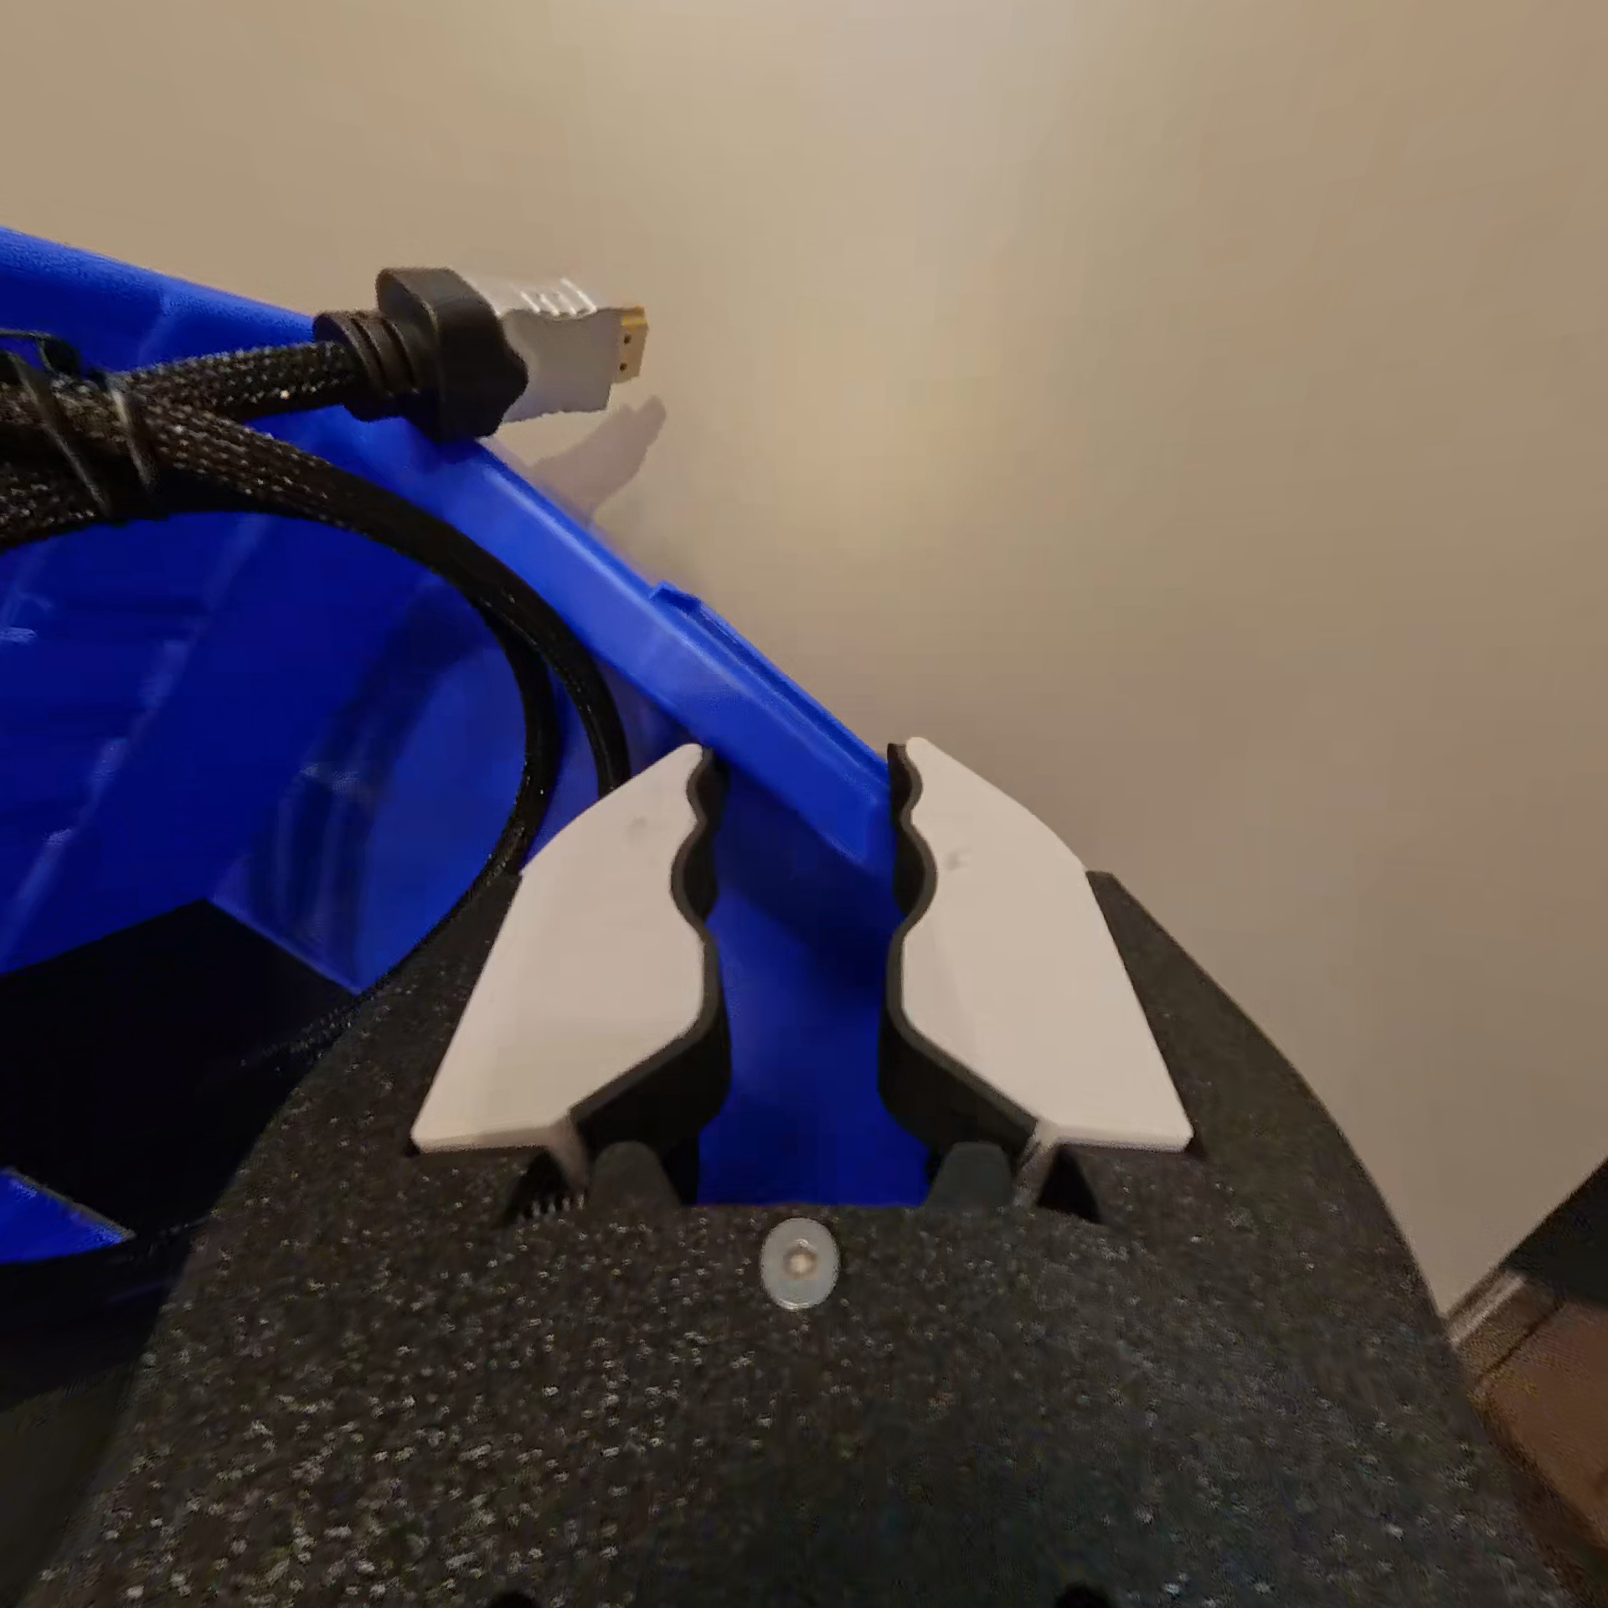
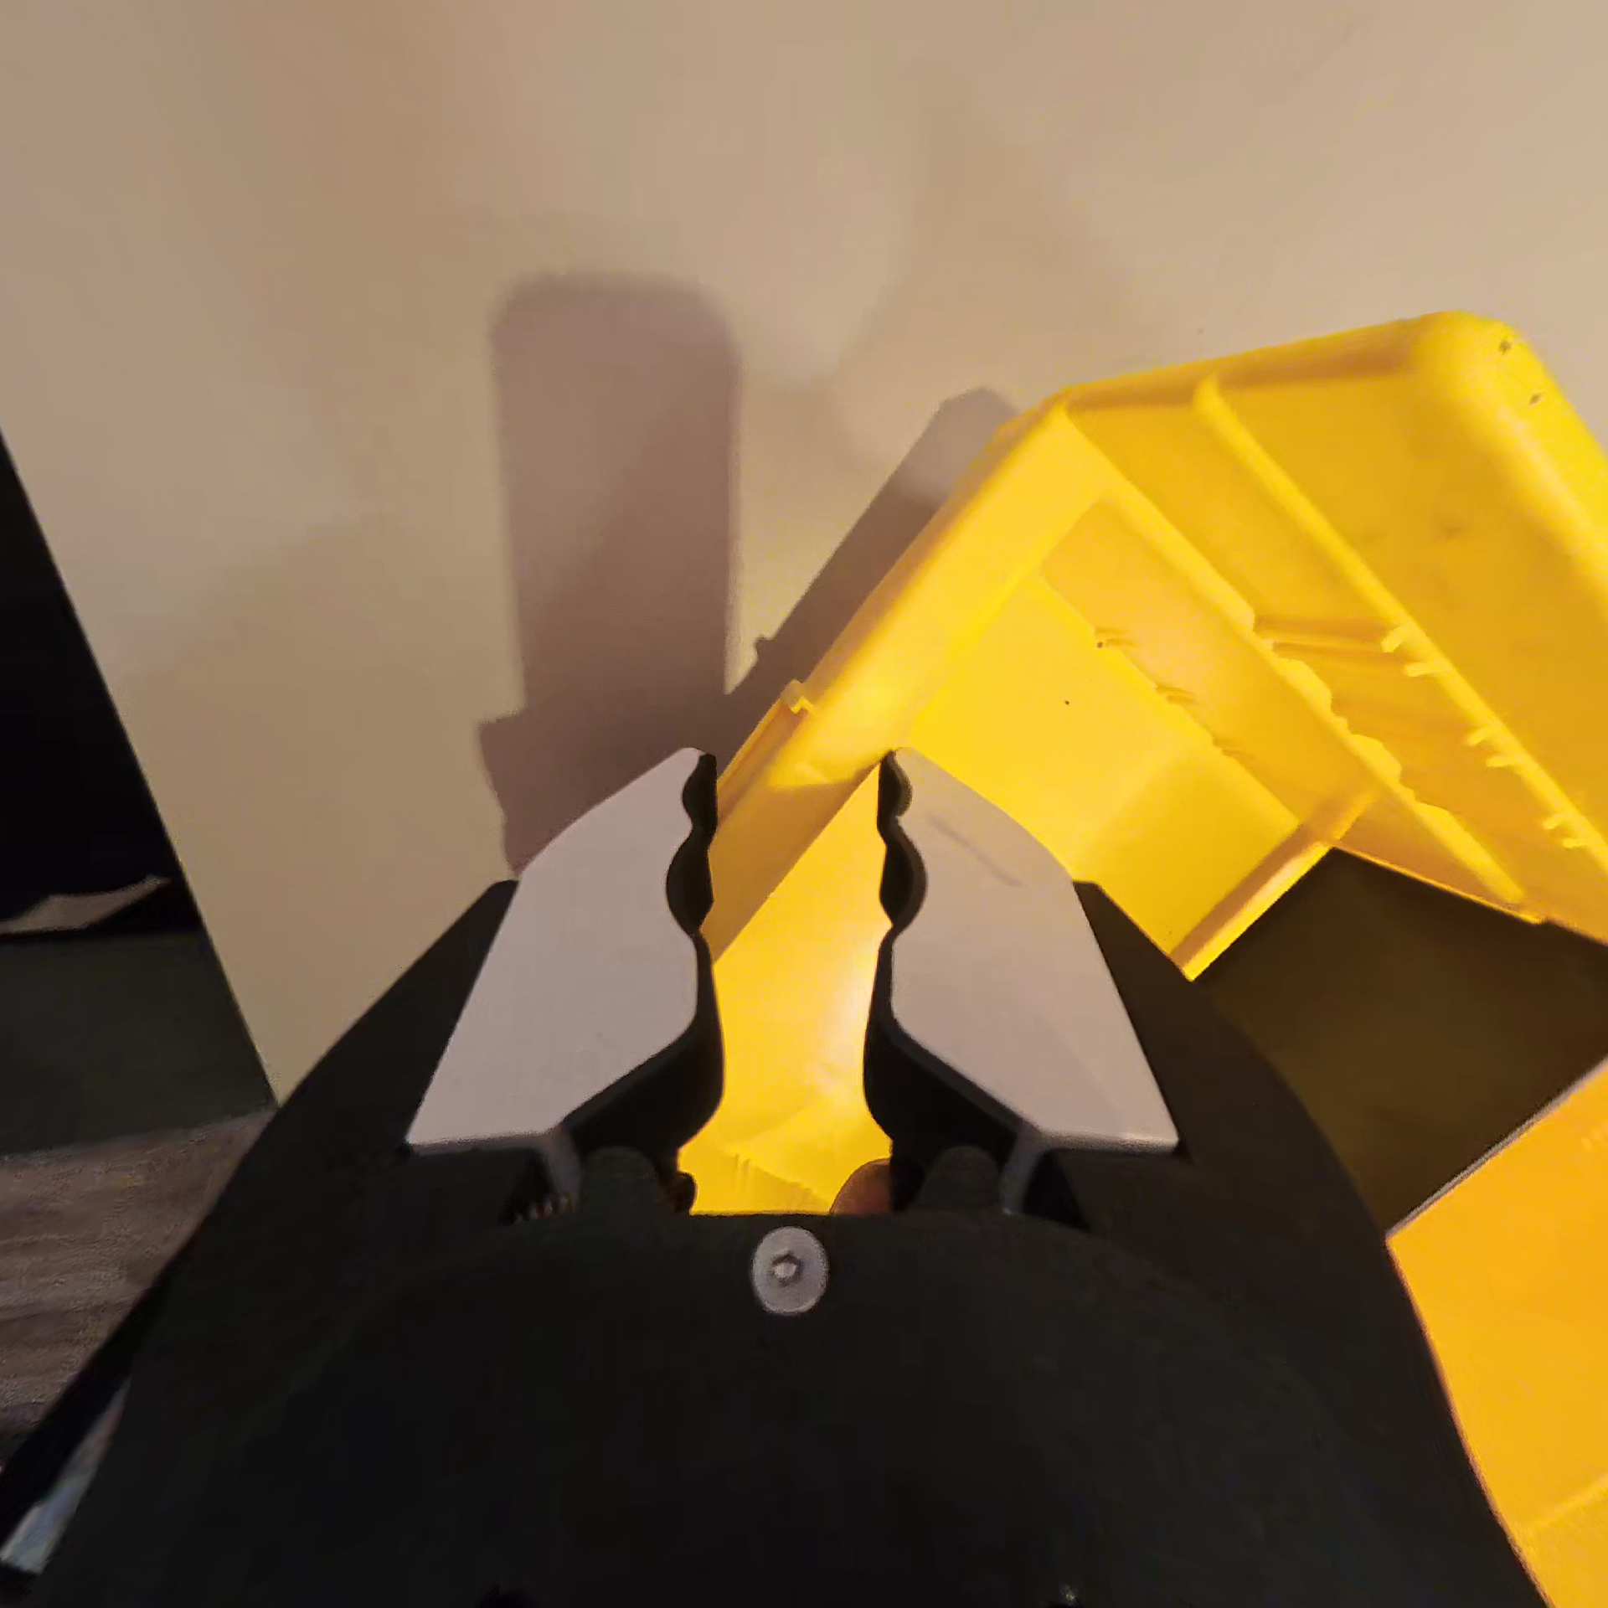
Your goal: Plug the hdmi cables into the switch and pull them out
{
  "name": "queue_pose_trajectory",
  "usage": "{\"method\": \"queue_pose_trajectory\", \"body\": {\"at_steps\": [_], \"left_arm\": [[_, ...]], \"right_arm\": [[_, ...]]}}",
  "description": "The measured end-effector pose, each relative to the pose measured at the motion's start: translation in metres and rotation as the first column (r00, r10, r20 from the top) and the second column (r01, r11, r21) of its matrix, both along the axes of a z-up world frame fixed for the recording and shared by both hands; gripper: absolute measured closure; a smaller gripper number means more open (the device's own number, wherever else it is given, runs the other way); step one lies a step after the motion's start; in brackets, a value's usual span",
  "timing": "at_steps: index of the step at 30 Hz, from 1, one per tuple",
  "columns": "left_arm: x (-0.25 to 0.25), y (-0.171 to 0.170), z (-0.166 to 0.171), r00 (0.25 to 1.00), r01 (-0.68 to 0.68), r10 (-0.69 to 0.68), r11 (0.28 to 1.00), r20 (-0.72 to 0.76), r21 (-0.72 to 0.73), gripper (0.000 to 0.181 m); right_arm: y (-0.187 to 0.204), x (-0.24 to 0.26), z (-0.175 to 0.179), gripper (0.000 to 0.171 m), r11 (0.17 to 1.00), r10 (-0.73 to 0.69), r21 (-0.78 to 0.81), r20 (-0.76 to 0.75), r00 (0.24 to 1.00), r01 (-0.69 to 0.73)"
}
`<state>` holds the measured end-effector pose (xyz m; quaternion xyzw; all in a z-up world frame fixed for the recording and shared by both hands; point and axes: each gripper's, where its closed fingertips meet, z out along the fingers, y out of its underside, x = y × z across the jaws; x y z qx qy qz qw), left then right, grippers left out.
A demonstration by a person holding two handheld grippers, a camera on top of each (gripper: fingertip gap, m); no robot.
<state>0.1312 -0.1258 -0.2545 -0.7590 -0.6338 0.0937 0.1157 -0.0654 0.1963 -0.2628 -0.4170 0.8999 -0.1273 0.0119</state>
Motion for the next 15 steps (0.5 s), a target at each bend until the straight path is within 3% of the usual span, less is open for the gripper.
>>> {"method": "queue_pose_trajectory", "body": {"at_steps": [1,7,15], "left_arm": [[0.013,-0.001,0.0,0.999,0.029,-0.028,0.999,0.024,-0.017,0.144],[0.095,-0.02,0.001,0.962,0.19,-0.148,0.967,0.229,-0.172,0.151],[0.193,-0.05,0.004,0.868,0.203,-0.055,0.946,0.493,-0.252,0.159]], "right_arm": [[0.005,-0.003,0.0,0.135,1.0,0.021,-0.002,-0.014,1.0,-0.021],[0.028,-0.03,0.0,0.139,1.0,0.029,0.002,-0.079,0.996,-0.029],[0.053,-0.082,0.0,0.144,0.998,-0.061,0.003,-0.266,0.962,0.064]]}}
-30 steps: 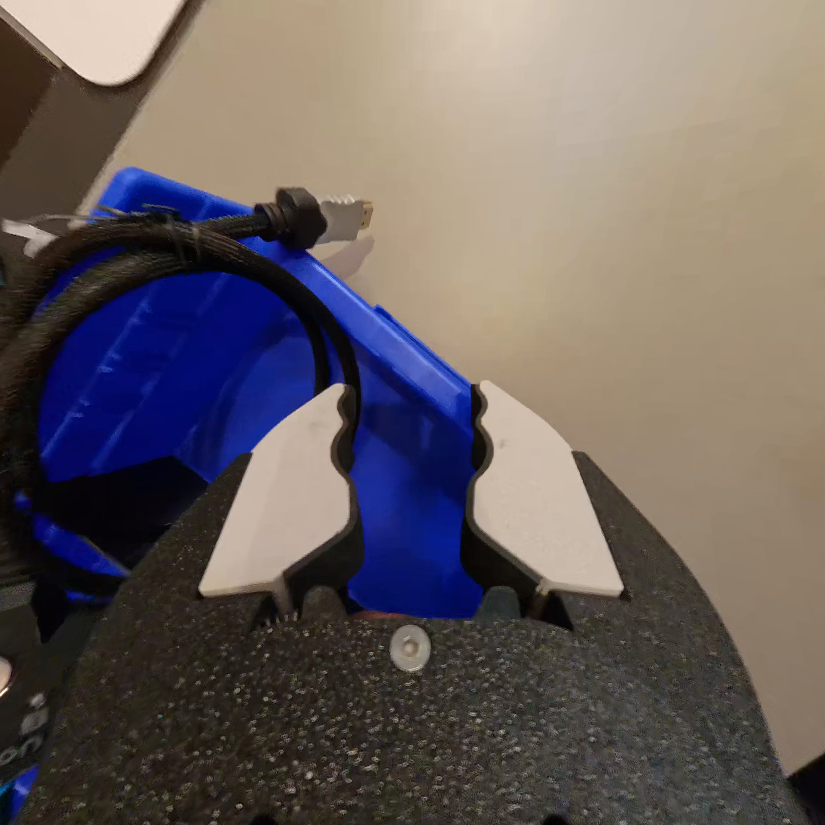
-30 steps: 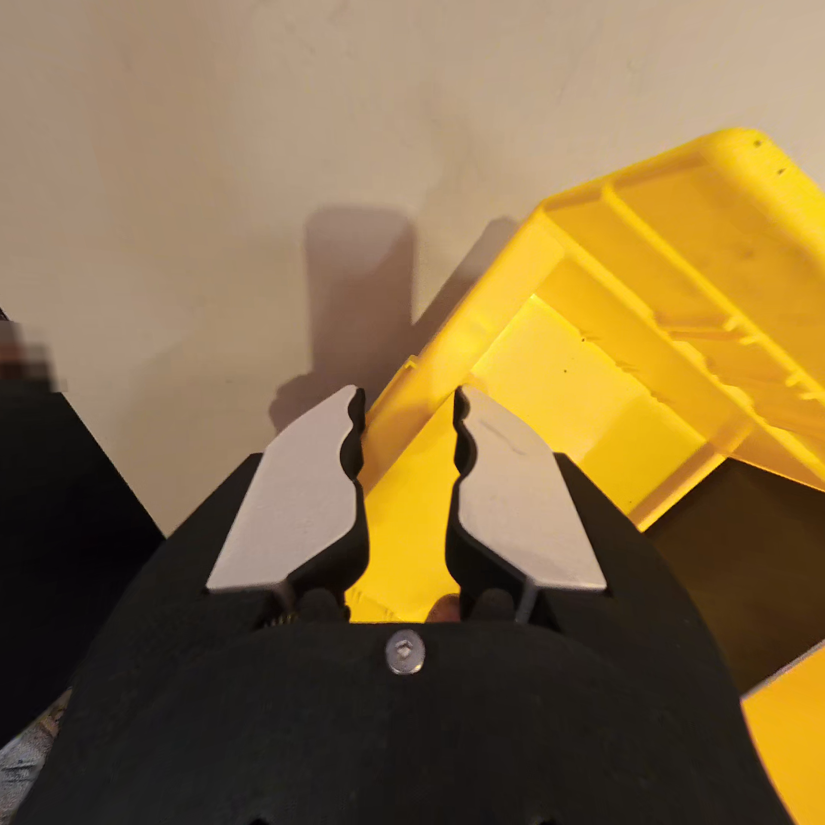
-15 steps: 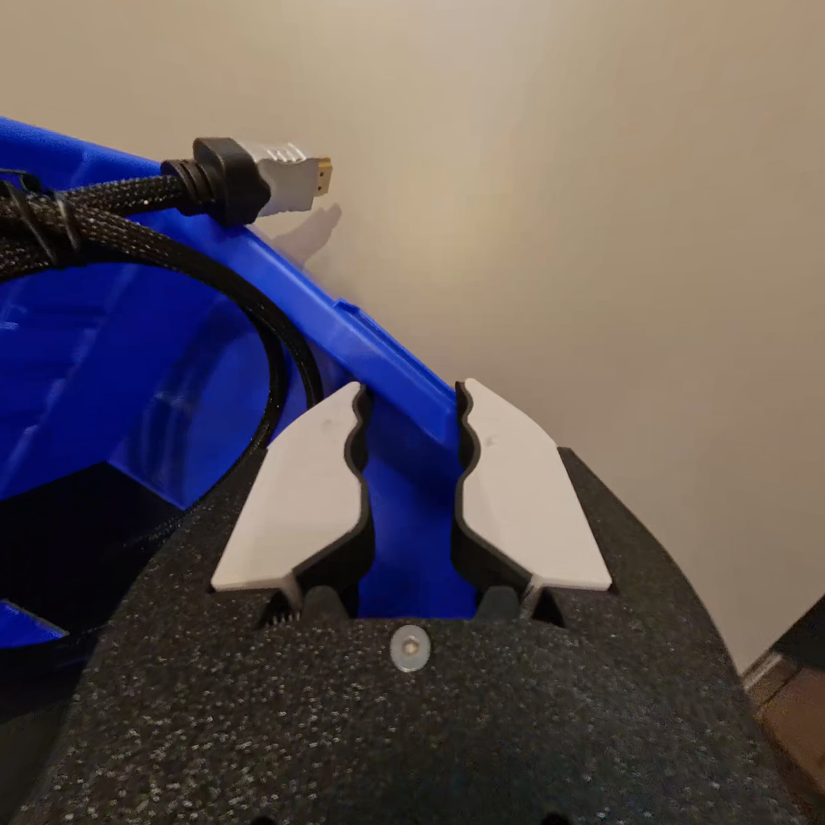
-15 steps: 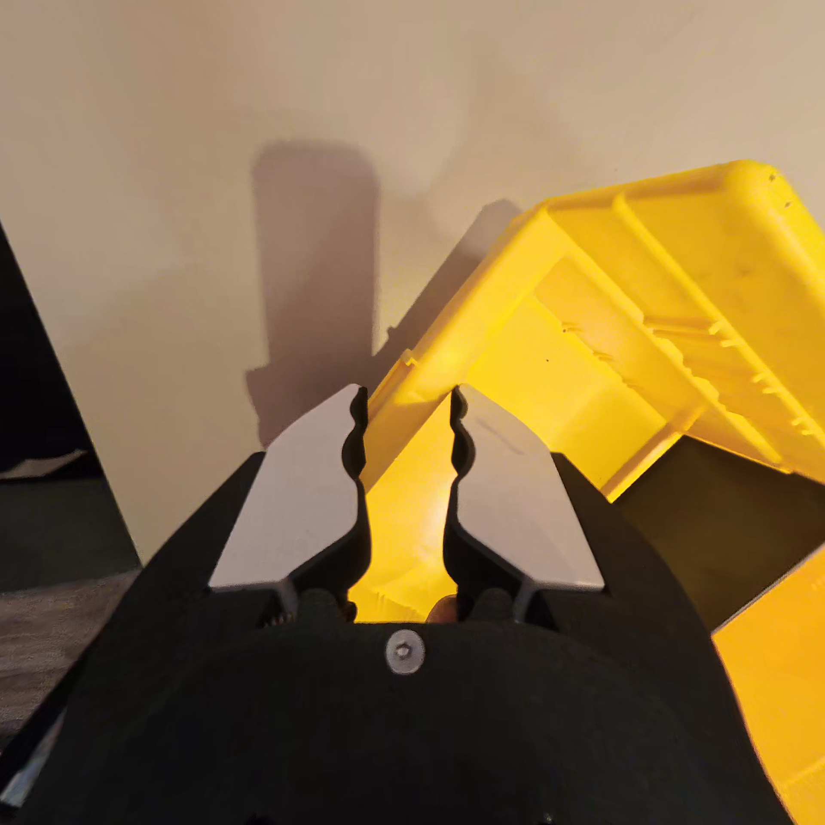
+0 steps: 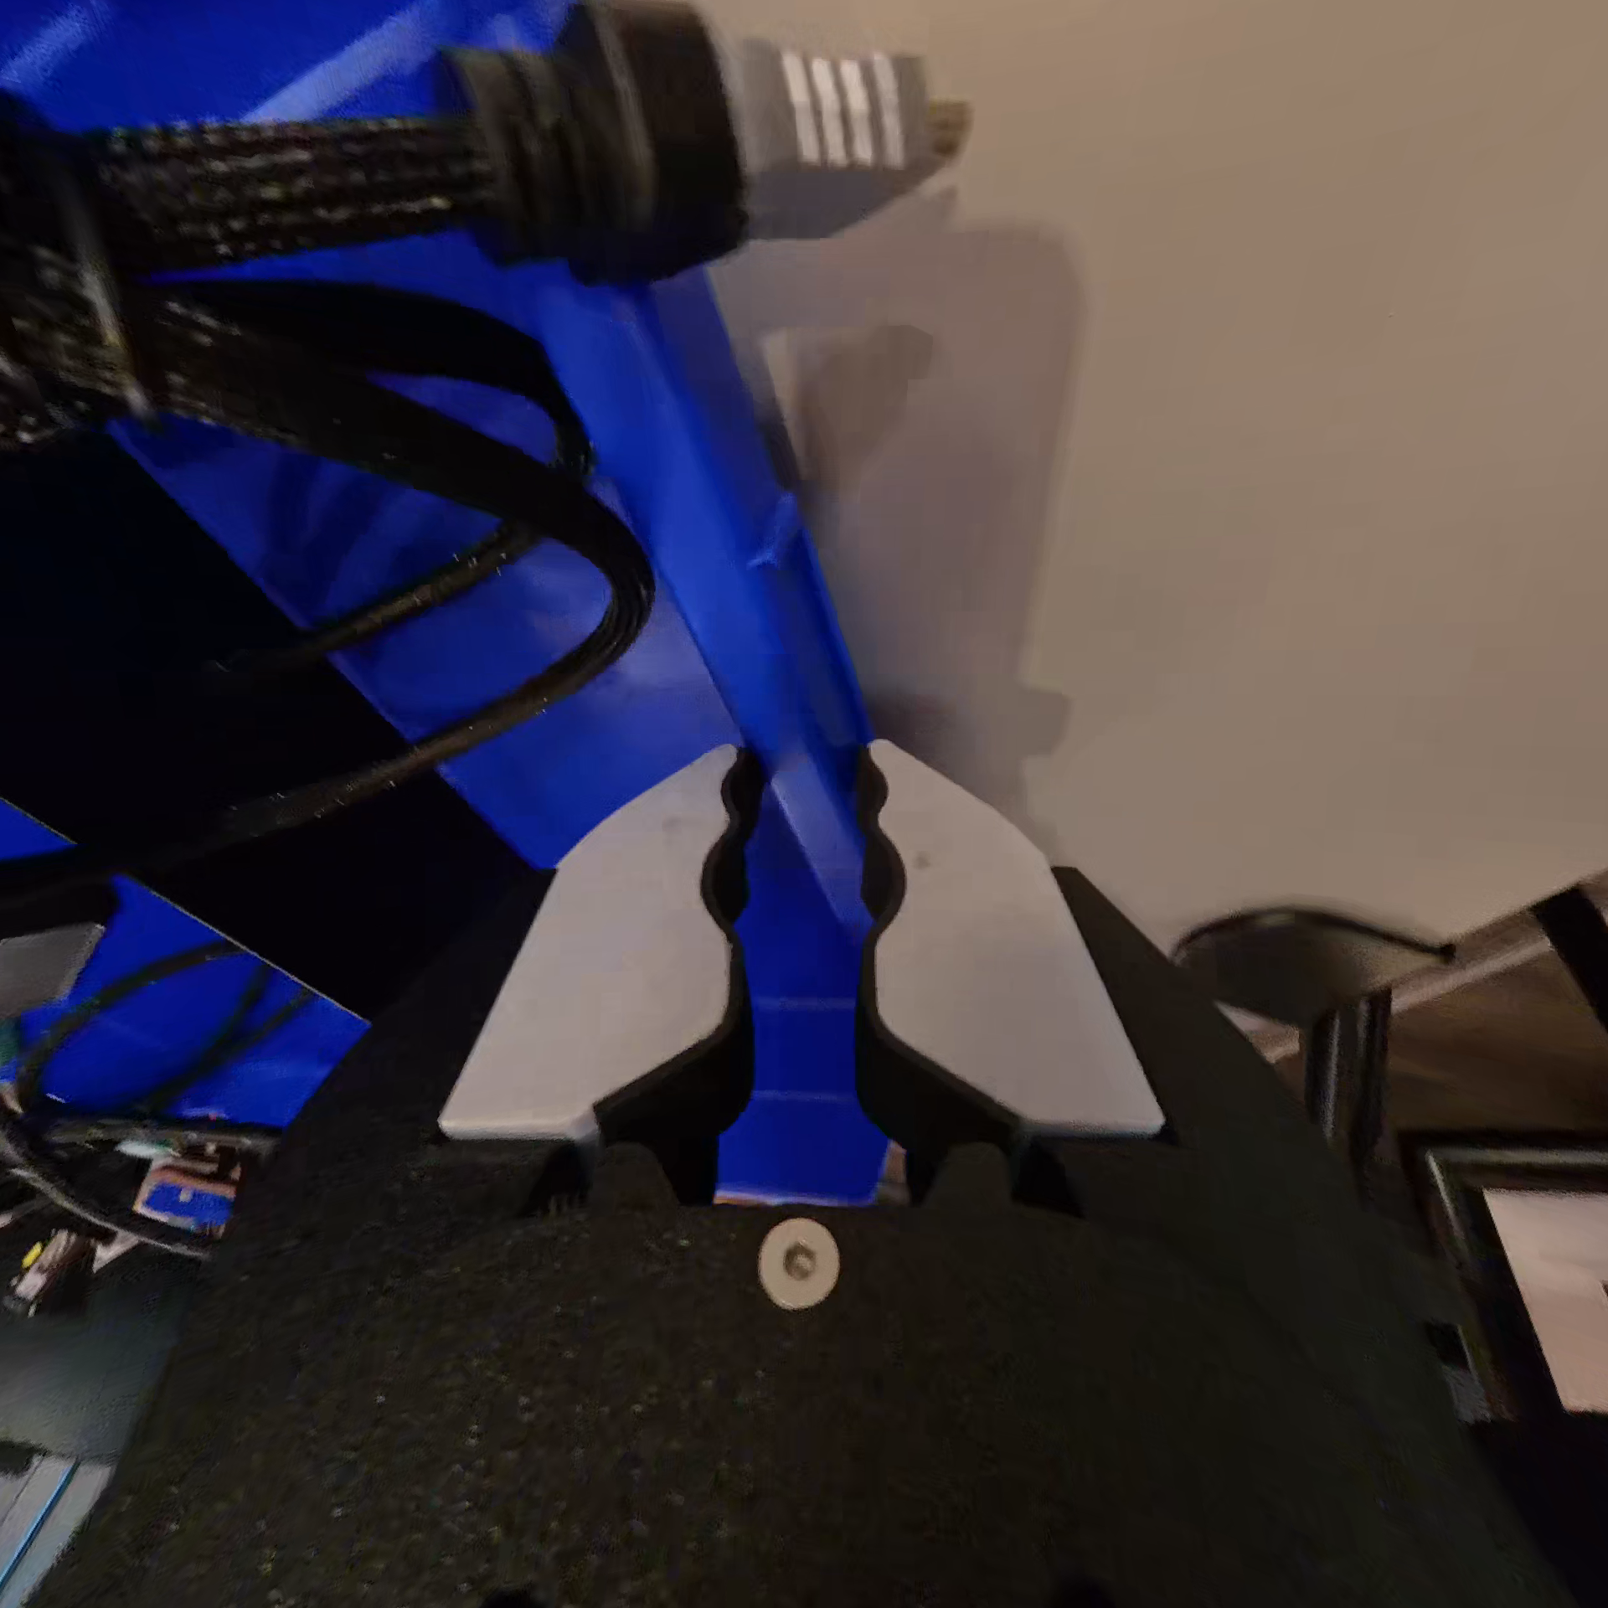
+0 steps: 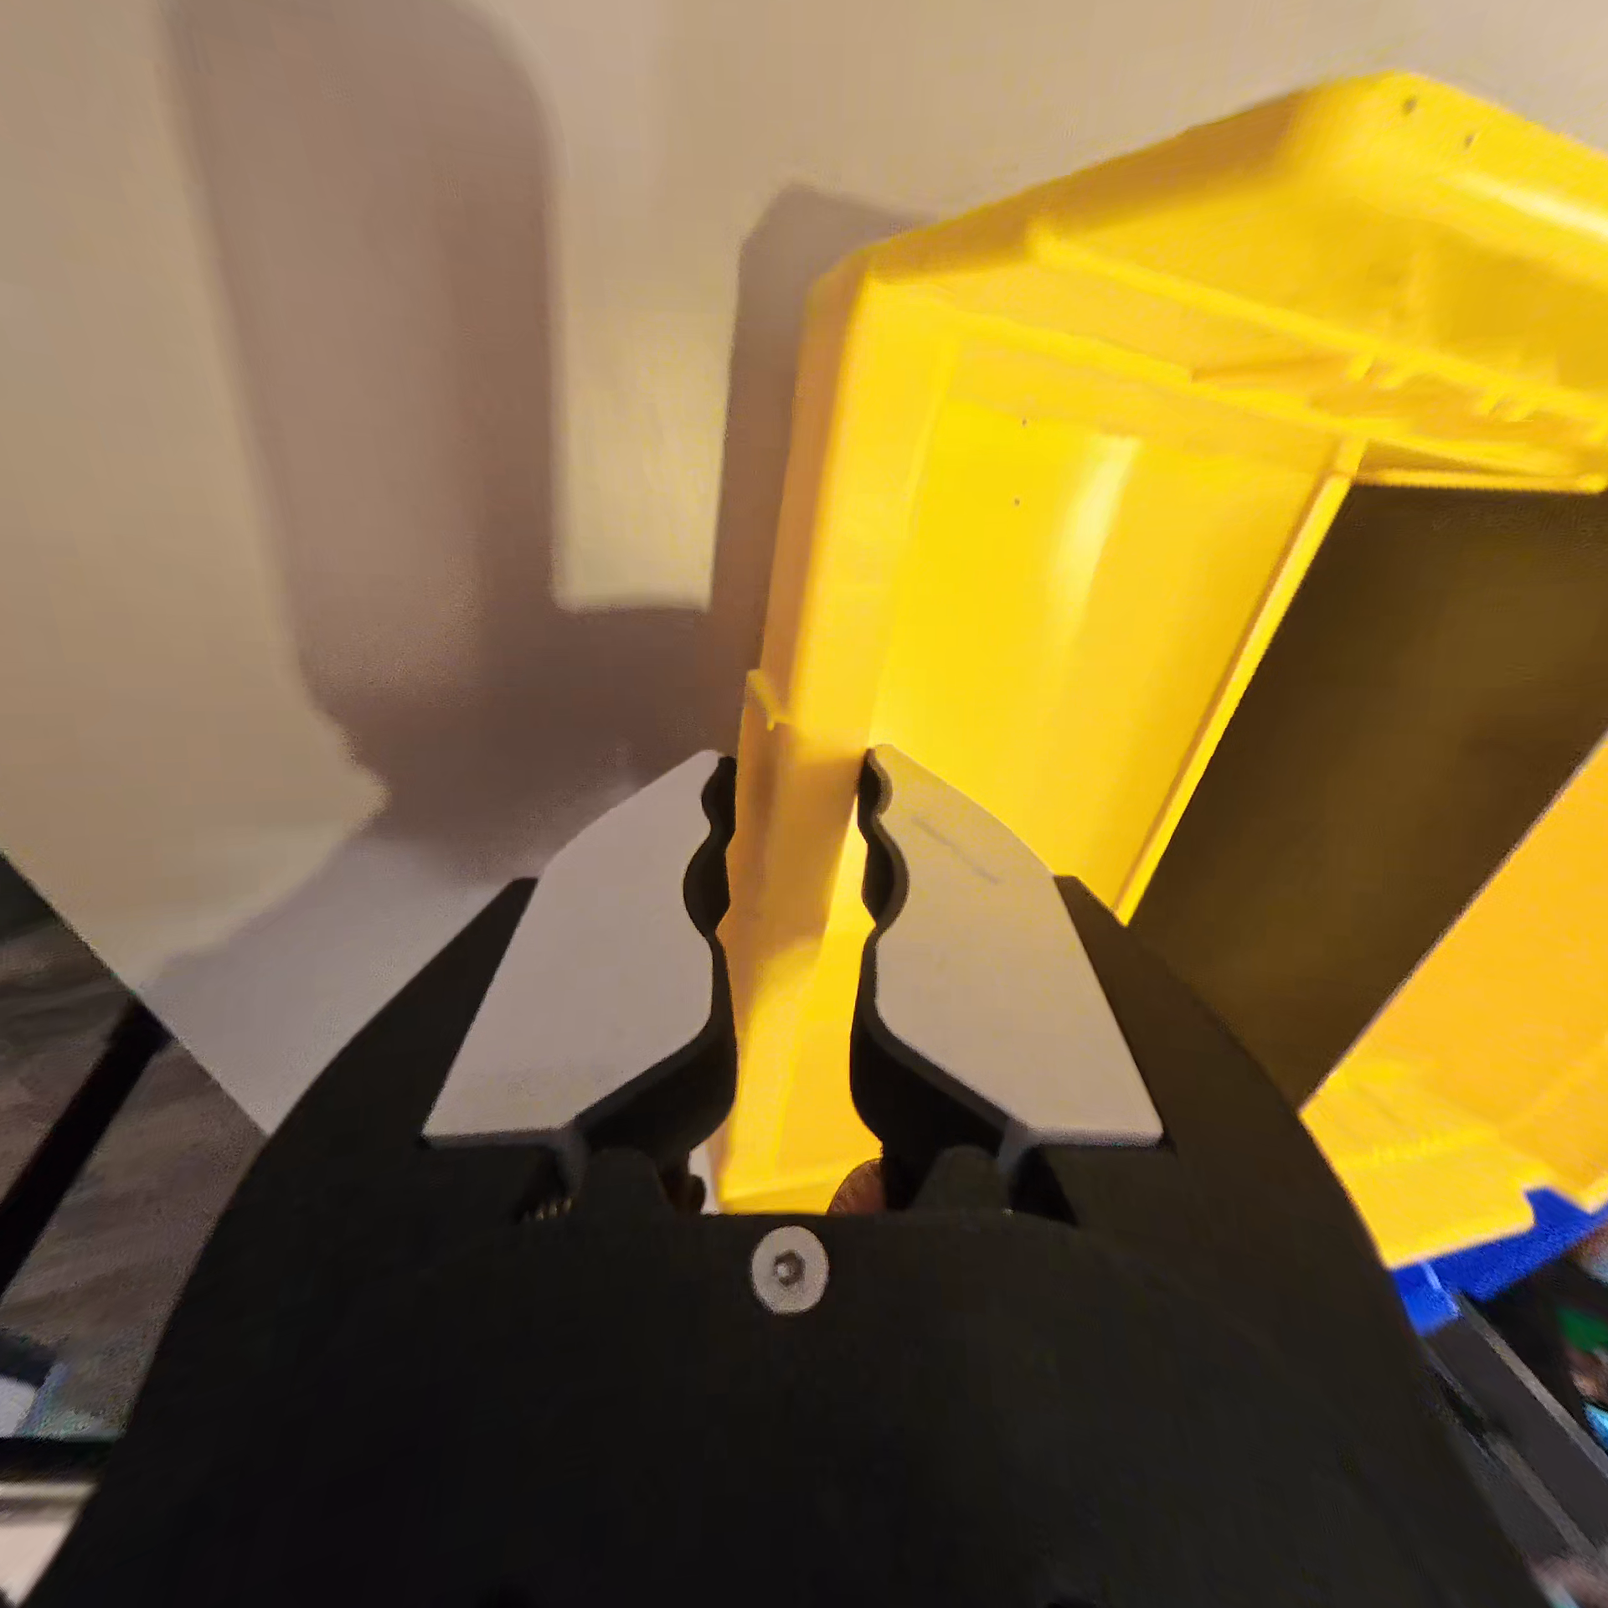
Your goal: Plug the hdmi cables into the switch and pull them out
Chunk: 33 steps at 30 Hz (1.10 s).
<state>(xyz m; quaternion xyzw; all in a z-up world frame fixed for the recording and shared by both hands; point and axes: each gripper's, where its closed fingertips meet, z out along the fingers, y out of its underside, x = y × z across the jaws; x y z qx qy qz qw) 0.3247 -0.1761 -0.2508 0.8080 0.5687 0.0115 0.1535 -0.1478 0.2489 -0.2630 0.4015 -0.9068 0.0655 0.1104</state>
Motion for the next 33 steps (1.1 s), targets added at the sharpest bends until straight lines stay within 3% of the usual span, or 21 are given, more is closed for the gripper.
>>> {"method": "queue_pose_trajectory", "body": {"at_steps": [4,7,12,19,27,33], "left_arm": [[0.033,-0.008,0.0,0.998,0.008,-0.008,1.0,0.062,-0.013,0.16],[0.032,-0.01,-0.006,0.998,0.065,-0.065,0.997,-0.02,-0.045,0.149],[0.03,-0.01,-0.013,0.975,0.194,-0.202,0.977,-0.096,-0.085,0.146],[0.057,-0.018,-0.013,0.944,0.301,-0.308,0.951,-0.117,-0.074,0.148],[0.116,-0.042,-0.013,0.961,0.257,-0.268,0.955,-0.062,-0.146,0.152],[0.134,-0.041,-0.013,0.977,0.17,-0.186,0.974,-0.106,-0.148,0.154]], "right_arm": [[0.012,-0.024,0.001,0.141,0.999,-0.022,0.028,-0.156,0.987,0.026],[0.014,-0.021,-0.004,0.128,0.997,-0.067,0.018,-0.092,0.993,0.069],[0.013,-0.033,-0.012,0.145,0.992,-0.116,0.035,-0.091,0.989,0.119],[0.014,-0.05,-0.013,0.144,0.987,-0.147,0.044,-0.094,0.985,0.152],[0.036,-0.063,-0.012,0.141,0.978,-0.208,0.011,-0.096,0.973,0.21],[0.052,-0.054,-0.012,0.141,0.972,-0.237,-0.012,-0.075,0.969,0.236]]}}
